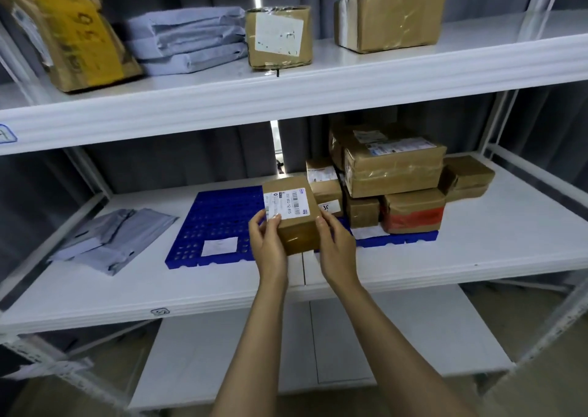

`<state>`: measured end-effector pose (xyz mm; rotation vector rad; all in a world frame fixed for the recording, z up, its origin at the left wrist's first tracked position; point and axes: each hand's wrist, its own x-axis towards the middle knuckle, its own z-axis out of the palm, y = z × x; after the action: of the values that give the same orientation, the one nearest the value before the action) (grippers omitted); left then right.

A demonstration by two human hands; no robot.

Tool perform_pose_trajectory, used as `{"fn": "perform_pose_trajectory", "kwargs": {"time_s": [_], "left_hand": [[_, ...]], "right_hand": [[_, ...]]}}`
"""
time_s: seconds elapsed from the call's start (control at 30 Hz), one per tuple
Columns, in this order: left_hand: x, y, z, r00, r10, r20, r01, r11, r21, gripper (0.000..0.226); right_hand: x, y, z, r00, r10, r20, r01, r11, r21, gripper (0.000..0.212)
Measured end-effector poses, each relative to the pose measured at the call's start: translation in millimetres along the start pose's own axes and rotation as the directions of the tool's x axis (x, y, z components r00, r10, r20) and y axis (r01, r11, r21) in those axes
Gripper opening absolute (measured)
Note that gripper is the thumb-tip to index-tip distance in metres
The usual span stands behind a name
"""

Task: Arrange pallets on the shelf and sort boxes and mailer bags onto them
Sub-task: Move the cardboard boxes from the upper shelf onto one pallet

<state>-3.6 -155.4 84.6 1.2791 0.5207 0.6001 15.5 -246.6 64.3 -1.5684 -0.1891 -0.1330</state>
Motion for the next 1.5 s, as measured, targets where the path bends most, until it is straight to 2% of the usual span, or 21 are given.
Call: {"fn": "perform_pose_trajectory", "kwargs": {"time_s": [0.17,0.33,0.43,0.47,0.57,0.83,1.0,1.1,1.33,1.5], "left_hand": [[31.7,11.4,28.6,1.000,0.018,0.022,-0.018,1.000,-0.007,0.034],[80.0,17.1,60.7,0.994,-0.009,0.105,0.009,1.000,0.001,0.031],[112.2,12.4,76.8,0.987,-0.022,0.159,0.019,1.000,0.022,0.027],[122.5,9.7,81.9,0.985,-0.026,0.171,0.020,0.999,0.035,0.028],[150.6,-1.0,97.5,0.977,-0.059,0.207,0.041,0.995,0.090,0.052],[188.0,-19.6,131.6,0.954,-0.156,0.255,0.122,0.982,0.144,0.073],[195.1,-33.6,134.4,0.939,-0.162,0.304,0.114,0.979,0.171,0.069],[200.5,-39.0,137.7,0.938,-0.156,0.309,0.114,0.983,0.147,0.088],[215.1,-53.0,140.8,0.933,-0.097,0.347,0.081,0.995,0.060,0.099],[210.9,-58.2,134.1,0.938,-0.127,0.324,0.102,0.990,0.092,0.093]], "right_hand": [[25.3,-1.3,-1.8,0.996,-0.067,-0.061,0.063,0.995,-0.075,0.036],[51.3,-5.3,2.3,0.988,-0.070,-0.136,0.058,0.994,-0.095,0.025],[66.7,-6.5,6.6,0.984,-0.068,-0.167,0.046,0.990,-0.132,0.026],[71.6,-6.5,8.5,0.982,-0.065,-0.176,0.039,0.988,-0.149,0.027],[82.7,-2.6,14.9,0.976,-0.072,-0.204,0.035,0.983,-0.180,0.025],[103.3,13.9,31.2,0.953,-0.125,-0.276,0.046,0.960,-0.278,0.027],[112.4,15.5,30.8,0.951,-0.070,-0.302,-0.032,0.947,-0.319,0.037],[114.8,17.1,29.6,0.951,-0.061,-0.304,-0.040,0.947,-0.318,0.037],[116.7,21.1,29.8,0.950,-0.036,-0.312,-0.067,0.947,-0.314,0.037],[118.6,18.9,28.3,0.953,-0.022,-0.302,-0.082,0.941,-0.328,0.039]]}}
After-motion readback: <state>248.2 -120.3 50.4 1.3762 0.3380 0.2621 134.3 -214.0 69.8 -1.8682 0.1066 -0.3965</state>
